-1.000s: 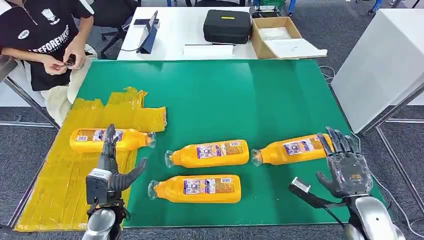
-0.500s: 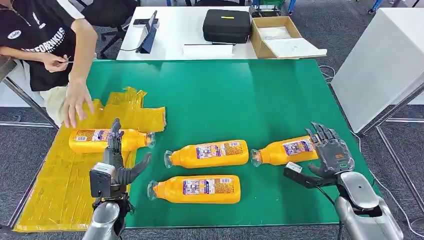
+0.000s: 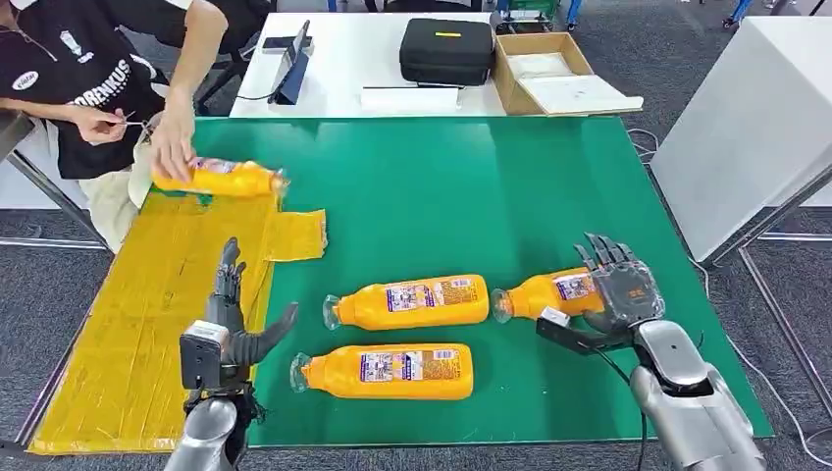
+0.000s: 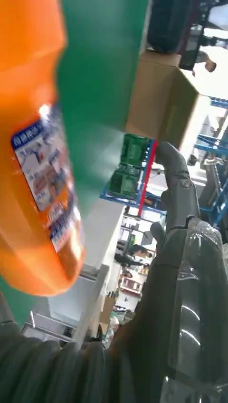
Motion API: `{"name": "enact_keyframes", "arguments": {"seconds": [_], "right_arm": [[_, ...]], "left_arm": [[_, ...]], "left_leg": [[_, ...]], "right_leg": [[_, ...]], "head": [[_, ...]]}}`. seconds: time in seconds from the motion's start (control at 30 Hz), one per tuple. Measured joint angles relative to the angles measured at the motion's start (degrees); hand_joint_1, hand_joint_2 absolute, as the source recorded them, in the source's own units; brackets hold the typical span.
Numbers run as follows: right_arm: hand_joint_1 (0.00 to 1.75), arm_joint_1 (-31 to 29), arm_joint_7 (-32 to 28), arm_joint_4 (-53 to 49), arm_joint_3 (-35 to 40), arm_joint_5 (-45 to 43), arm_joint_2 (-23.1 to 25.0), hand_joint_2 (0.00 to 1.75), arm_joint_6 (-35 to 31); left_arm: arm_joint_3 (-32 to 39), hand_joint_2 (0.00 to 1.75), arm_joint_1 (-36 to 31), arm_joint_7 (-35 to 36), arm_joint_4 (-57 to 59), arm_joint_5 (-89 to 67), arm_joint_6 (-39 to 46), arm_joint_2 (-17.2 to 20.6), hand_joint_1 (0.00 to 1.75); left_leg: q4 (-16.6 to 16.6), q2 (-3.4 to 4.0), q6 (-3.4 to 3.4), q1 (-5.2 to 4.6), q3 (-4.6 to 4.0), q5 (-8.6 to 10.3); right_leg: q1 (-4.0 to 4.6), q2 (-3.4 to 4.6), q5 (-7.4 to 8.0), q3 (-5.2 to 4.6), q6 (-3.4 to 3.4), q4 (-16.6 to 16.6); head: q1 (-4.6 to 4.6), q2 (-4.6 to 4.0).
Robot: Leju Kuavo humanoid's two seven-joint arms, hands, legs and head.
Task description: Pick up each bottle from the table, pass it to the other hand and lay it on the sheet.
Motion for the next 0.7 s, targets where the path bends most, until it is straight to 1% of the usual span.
{"name": "enact_keyframes", "arguments": {"seconds": [0.37,0.5,0.57,0.7], "right_arm": [[0.0,-1.63,-0.02,4.61,1.38,0.07,1.64,1.75,0.57],[0.0,-3.7,0.42,8.28,2.54,-1.21,1.73,1.75,4.49],[0.0,-5.48,0.57,10.53,2.99,-2.88,1.7,1.75,7.14],[0.0,-8.62,1.4,14.38,3.96,-5.05,1.7,1.75,11.15]], "left_arm": [[-0.17,1.75,-0.11,-0.02,0.74,0.02,0.0,0.09,0.0],[-0.41,1.75,-0.71,-0.13,1.7,0.63,0.11,0.2,0.0],[-0.41,1.75,-1.14,-0.26,2.51,1.37,0.3,0.39,0.0],[-0.41,1.75,-2.47,-0.57,4.5,2.73,0.37,0.83,0.0]], "left_leg": [[0.0,0.01,0.02,0.0,-0.01,0.02],[0.0,0.01,0.02,0.0,0.01,0.02],[0.0,0.14,0.02,0.0,0.08,0.02],[0.0,0.14,0.03,0.0,0.28,0.02]], "right_leg": [[0.0,0.0,0.0,-0.01,0.0,0.0],[0.0,0.0,0.0,0.0,0.0,0.0],[0.0,0.04,0.01,0.03,0.0,0.0],[0.0,0.06,0.01,0.18,0.0,-0.01]], "head": [[0.0,0.0],[0.04,0.0],[0.0,0.0],[0.0,0.0]]}}
